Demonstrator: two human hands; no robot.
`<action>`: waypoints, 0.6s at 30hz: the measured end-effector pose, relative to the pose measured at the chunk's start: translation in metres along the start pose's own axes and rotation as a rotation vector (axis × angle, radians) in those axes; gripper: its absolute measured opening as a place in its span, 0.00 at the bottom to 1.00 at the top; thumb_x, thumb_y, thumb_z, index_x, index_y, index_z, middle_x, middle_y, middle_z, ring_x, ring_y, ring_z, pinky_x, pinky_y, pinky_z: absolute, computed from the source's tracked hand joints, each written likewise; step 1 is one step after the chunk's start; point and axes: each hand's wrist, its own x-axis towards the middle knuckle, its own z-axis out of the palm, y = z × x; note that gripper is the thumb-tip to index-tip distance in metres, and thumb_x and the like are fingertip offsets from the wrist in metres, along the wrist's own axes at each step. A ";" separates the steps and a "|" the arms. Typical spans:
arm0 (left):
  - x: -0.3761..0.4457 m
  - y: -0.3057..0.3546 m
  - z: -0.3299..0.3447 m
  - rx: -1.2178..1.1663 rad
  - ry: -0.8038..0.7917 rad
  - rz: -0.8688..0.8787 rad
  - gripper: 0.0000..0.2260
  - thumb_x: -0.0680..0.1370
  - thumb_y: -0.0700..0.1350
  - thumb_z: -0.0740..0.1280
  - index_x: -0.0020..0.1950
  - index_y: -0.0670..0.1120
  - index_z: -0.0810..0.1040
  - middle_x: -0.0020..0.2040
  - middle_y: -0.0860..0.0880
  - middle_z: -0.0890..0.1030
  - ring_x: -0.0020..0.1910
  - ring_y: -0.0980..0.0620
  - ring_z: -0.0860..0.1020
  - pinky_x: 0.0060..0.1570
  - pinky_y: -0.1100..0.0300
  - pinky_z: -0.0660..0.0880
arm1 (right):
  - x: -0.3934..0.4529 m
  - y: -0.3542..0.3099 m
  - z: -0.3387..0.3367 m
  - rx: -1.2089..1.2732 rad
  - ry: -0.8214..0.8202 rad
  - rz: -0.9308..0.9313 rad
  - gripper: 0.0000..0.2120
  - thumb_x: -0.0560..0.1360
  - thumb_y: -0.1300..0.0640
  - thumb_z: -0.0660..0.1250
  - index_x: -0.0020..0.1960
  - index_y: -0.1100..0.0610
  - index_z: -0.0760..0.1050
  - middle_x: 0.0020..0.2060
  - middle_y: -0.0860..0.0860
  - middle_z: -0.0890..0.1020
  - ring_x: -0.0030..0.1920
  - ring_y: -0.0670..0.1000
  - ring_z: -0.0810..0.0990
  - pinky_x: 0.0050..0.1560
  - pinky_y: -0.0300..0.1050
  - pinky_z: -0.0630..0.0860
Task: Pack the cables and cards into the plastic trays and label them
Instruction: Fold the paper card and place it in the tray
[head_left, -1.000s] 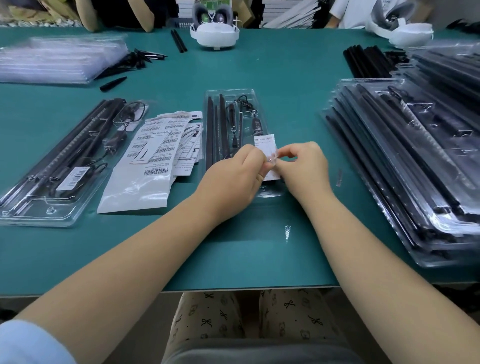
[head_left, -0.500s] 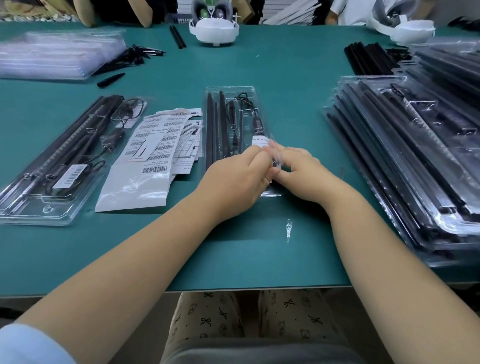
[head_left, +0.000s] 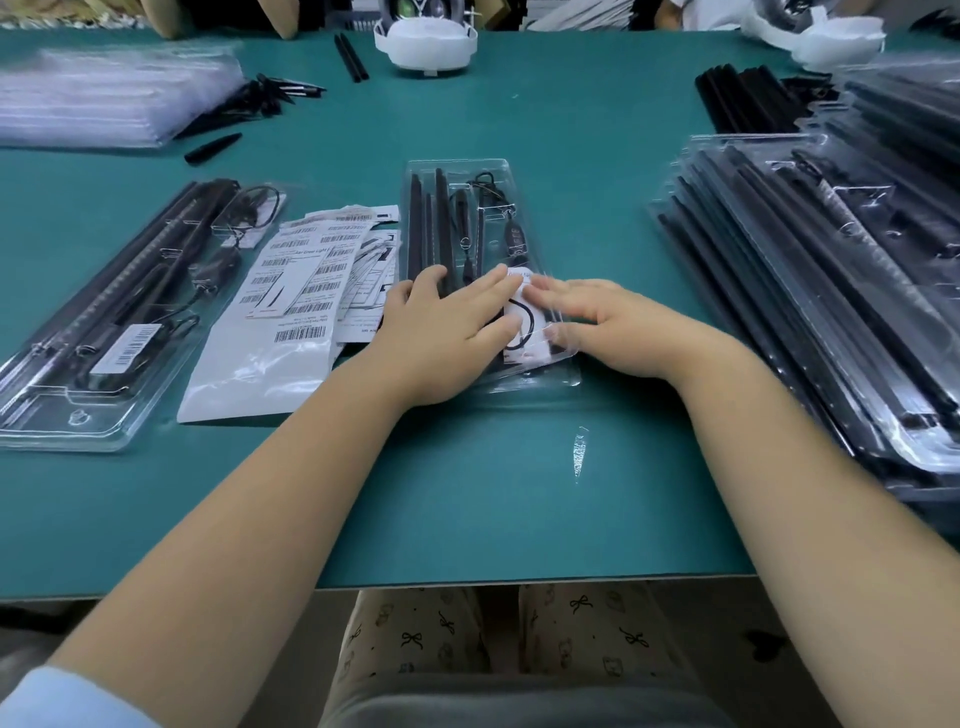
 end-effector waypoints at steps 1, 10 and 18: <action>0.001 -0.001 0.000 0.007 -0.002 0.002 0.27 0.74 0.64 0.40 0.74 0.67 0.51 0.76 0.66 0.52 0.75 0.45 0.49 0.69 0.48 0.43 | 0.001 0.000 -0.002 0.045 -0.002 -0.020 0.23 0.80 0.54 0.60 0.71 0.38 0.61 0.71 0.33 0.59 0.75 0.45 0.55 0.75 0.57 0.48; -0.001 -0.001 0.000 0.030 -0.012 0.003 0.37 0.66 0.77 0.41 0.74 0.67 0.49 0.75 0.68 0.51 0.75 0.45 0.49 0.70 0.48 0.43 | 0.004 -0.002 0.012 -0.021 0.163 -0.009 0.26 0.78 0.54 0.62 0.74 0.43 0.61 0.71 0.37 0.64 0.72 0.48 0.55 0.64 0.42 0.45; 0.000 0.000 -0.002 0.067 -0.044 -0.009 0.38 0.66 0.77 0.45 0.75 0.66 0.49 0.75 0.68 0.50 0.75 0.45 0.49 0.69 0.49 0.44 | 0.006 0.003 0.007 0.246 0.147 -0.035 0.23 0.75 0.61 0.68 0.69 0.51 0.71 0.70 0.41 0.67 0.66 0.33 0.63 0.55 0.15 0.54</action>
